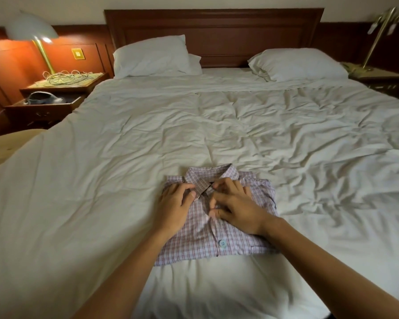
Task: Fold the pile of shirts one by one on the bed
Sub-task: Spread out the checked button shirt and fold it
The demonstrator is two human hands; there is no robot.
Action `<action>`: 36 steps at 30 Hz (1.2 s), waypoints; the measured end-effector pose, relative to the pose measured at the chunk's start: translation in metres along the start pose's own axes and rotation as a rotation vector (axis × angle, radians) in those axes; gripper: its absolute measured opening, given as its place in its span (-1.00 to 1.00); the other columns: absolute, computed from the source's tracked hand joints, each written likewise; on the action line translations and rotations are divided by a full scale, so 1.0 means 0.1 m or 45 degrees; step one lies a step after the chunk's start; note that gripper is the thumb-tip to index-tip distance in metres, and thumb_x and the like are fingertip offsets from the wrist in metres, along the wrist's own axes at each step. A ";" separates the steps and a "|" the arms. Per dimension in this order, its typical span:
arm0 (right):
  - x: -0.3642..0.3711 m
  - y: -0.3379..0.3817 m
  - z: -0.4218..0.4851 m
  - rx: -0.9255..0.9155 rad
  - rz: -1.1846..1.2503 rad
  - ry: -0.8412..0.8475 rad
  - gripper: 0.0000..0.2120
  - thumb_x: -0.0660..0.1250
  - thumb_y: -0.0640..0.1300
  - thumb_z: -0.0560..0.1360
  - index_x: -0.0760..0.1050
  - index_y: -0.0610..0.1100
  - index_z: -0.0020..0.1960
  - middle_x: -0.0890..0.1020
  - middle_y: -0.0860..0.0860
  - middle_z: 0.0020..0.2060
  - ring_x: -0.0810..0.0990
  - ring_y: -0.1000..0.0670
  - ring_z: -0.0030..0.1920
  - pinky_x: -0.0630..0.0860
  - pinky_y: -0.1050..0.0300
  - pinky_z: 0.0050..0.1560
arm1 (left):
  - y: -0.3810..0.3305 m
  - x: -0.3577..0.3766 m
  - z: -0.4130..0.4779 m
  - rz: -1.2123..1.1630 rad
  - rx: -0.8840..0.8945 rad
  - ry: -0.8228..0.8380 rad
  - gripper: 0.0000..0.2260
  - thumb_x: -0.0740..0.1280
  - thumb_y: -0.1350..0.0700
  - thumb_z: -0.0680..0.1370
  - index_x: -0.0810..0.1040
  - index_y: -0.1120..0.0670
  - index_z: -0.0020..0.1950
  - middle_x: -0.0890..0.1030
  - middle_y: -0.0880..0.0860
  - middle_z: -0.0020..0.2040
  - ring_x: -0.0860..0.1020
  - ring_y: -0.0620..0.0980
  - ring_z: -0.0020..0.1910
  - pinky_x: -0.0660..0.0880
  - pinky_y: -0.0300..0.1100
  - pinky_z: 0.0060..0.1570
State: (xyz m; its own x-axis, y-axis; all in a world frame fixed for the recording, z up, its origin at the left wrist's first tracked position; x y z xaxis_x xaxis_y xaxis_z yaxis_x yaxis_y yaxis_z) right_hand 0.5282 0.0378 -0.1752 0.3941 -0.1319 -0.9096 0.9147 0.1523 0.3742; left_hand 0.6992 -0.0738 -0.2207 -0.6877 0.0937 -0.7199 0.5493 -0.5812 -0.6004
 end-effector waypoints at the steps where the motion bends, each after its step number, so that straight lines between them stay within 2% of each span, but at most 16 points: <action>1: 0.07 0.00 -0.03 0.000 -0.107 0.023 -0.76 0.25 0.27 0.53 0.47 0.14 0.04 0.25 0.10 0.30 0.21 -0.01 0.30 0.09 0.06 0.11 | 0.01 0.00 0.00 0.016 0.011 0.005 -0.78 0.25 -0.03 0.64 0.57 -0.05 0.24 0.57 -0.04 0.18 0.48 0.03 0.24 0.38 0.04 0.29; 5: 0.09 -0.04 -0.08 0.095 0.001 -0.078 -0.57 0.19 0.38 0.51 0.34 0.23 0.29 0.13 0.10 0.46 0.16 0.00 0.45 0.14 -0.01 0.26 | 0.00 0.01 -0.03 0.083 -0.022 0.044 -0.69 0.18 -0.12 0.65 0.48 -0.07 0.34 0.51 -0.04 0.26 0.43 0.04 0.32 0.32 0.01 0.36; 7: 0.04 -0.08 -0.05 0.146 0.077 -0.118 -0.43 0.06 0.42 0.53 0.09 0.34 0.50 -0.01 0.16 0.57 0.00 0.09 0.55 0.04 -0.06 0.40 | -0.01 0.01 -0.02 0.091 -0.049 0.043 -0.58 0.12 -0.19 0.63 0.39 -0.08 0.44 0.42 -0.03 0.39 0.33 0.03 0.43 0.26 0.01 0.44; 9: 0.06 -0.12 -0.02 0.214 -0.009 -0.009 -0.37 -0.11 0.41 0.55 -0.11 0.28 0.57 -0.14 0.20 0.59 -0.18 0.10 0.58 -0.14 -0.02 0.49 | -0.01 0.02 -0.02 0.094 -0.085 0.113 -0.50 0.08 -0.22 0.65 0.20 -0.11 0.58 0.19 -0.03 0.58 0.11 0.01 0.57 0.08 0.01 0.54; 11: 0.15 -0.20 0.01 0.263 -0.166 0.209 -0.32 -0.22 0.37 0.56 -0.16 0.13 0.61 -0.16 0.16 0.58 -0.25 0.05 0.58 -0.28 -0.02 0.51 | 0.02 0.07 0.00 0.309 -0.066 0.302 -0.45 -0.04 -0.24 0.66 -0.08 -0.19 0.63 -0.10 -0.08 0.65 -0.13 -0.01 0.62 -0.13 0.01 0.56; 13: 0.16 -0.25 0.04 0.285 -0.159 0.312 -0.31 -0.21 0.35 0.59 -0.11 0.05 0.62 -0.06 0.09 0.60 -0.16 0.03 0.60 -0.26 -0.05 0.54 | 0.05 0.12 0.02 0.575 -0.009 0.477 -0.46 -0.18 -0.25 0.66 -0.24 -0.17 0.61 -0.23 -0.04 0.63 -0.24 0.06 0.61 -0.24 0.05 0.56; 16: 0.05 -0.35 0.13 0.305 -0.128 0.059 -0.36 -0.18 0.35 0.59 0.20 0.10 0.56 0.24 0.08 0.55 0.10 0.01 0.58 -0.14 -0.11 0.54 | 0.03 0.10 0.10 0.550 -0.085 0.595 -0.40 -0.32 -0.34 0.58 -0.27 -0.20 0.59 -0.26 -0.05 0.62 -0.33 0.05 0.58 -0.35 0.10 0.53; 19: 0.04 -0.55 0.20 0.480 -0.304 0.047 -0.41 -0.21 0.35 0.59 0.00 0.24 0.58 0.07 0.03 0.60 -0.11 -0.09 0.60 -0.33 -0.19 0.50 | 0.06 0.07 0.21 0.548 -0.120 0.607 -0.28 -0.43 -0.44 0.46 -0.27 -0.21 0.59 -0.29 -0.10 0.59 -0.37 0.02 0.55 -0.43 0.17 0.47; 21: 0.11 -0.69 0.23 0.572 -0.309 0.170 -0.43 -0.20 0.35 0.60 -0.14 0.29 0.58 0.00 0.02 0.61 -0.14 -0.12 0.60 -0.22 -0.20 0.52 | 0.07 0.08 0.27 0.556 -0.163 0.617 -0.29 -0.42 -0.44 0.47 -0.30 -0.20 0.58 -0.30 -0.08 0.59 -0.36 0.04 0.55 -0.38 0.21 0.49; 23: 0.14 -0.77 0.25 0.591 -0.293 0.136 -0.42 -0.17 0.37 0.59 -0.14 0.29 0.57 0.09 0.03 0.60 0.02 -0.13 0.58 -0.01 -0.17 0.50 | 0.09 0.10 0.33 0.549 -0.208 0.625 -0.36 -0.37 -0.41 0.53 -0.34 -0.21 0.57 -0.28 -0.07 0.61 -0.31 0.05 0.58 -0.32 0.21 0.51; 25: 0.13 -0.81 0.27 0.640 -0.229 -0.022 -0.38 -0.10 0.38 0.59 -0.04 0.21 0.59 0.23 0.00 0.54 0.19 -0.16 0.51 0.14 -0.20 0.44 | 0.10 0.11 0.35 0.557 -0.207 0.542 -0.37 -0.29 -0.38 0.57 -0.27 -0.20 0.60 -0.14 -0.08 0.64 -0.15 0.04 0.62 -0.17 0.20 0.55; 27: 0.07 -0.85 0.28 0.736 -0.157 -0.234 -0.37 0.01 0.35 0.59 0.19 0.06 0.55 0.37 -0.07 0.42 0.33 -0.18 0.40 0.27 -0.20 0.36 | 0.11 0.09 0.38 0.501 -0.204 0.307 -0.38 -0.11 -0.35 0.62 0.07 -0.11 0.61 0.19 0.00 0.59 0.13 0.07 0.57 0.07 0.17 0.51; 29: -0.02 -0.92 0.25 0.762 -0.149 -0.411 -0.47 0.13 0.32 0.57 0.48 -0.03 0.32 0.47 -0.07 0.24 0.45 -0.18 0.26 0.39 -0.13 0.24 | 0.15 0.02 0.41 0.335 -0.219 0.042 -0.52 0.16 -0.26 0.61 0.47 0.02 0.38 0.44 0.05 0.33 0.38 0.11 0.37 0.29 0.11 0.38; 30: -0.07 -0.96 0.21 0.733 -0.142 -0.432 -0.50 0.17 0.33 0.55 0.55 -0.04 0.19 0.50 -0.06 0.16 0.49 -0.16 0.19 0.43 -0.08 0.18 | 0.18 -0.02 0.42 0.264 -0.215 -0.045 -0.61 0.28 -0.19 0.59 0.57 0.06 0.24 0.48 0.05 0.21 0.44 0.10 0.27 0.37 0.07 0.30; 33: -0.13 -1.05 0.11 0.638 -0.165 -0.250 -0.50 0.22 0.37 0.50 0.55 -0.05 0.10 0.58 -0.04 0.05 0.53 -0.13 0.13 0.43 -0.03 0.12 | 0.31 -0.11 0.44 0.135 -0.187 -0.089 -0.76 0.48 -0.03 0.51 0.66 0.11 0.02 0.50 0.05 0.03 0.49 0.09 0.10 0.45 0.01 0.18; 36: -0.16 -1.14 0.09 0.643 -0.277 -0.127 -0.52 0.21 0.40 0.49 0.49 -0.02 0.00 0.65 0.00 -0.05 0.59 -0.10 0.06 0.38 -0.04 0.10 | 0.36 -0.19 0.46 0.045 -0.155 -0.042 -0.83 0.50 0.05 0.49 0.62 0.13 -0.07 0.56 0.04 -0.09 0.52 0.08 -0.05 0.47 -0.02 0.02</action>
State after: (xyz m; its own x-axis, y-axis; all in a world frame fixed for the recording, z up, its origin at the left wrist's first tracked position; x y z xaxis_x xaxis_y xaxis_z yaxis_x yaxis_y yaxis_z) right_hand 0.4187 0.0135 -0.2013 0.1758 -0.2034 -0.9632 0.8952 -0.3739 0.2424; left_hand 0.7098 -0.1341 -0.2129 -0.6812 0.0470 -0.7306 0.6256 -0.4810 -0.6143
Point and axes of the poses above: each hand's wrist, its own z-axis towards the middle knuckle, its own x-axis out of the palm, y = z × x, the point moved 2 cm from there along z, towards the middle knuckle
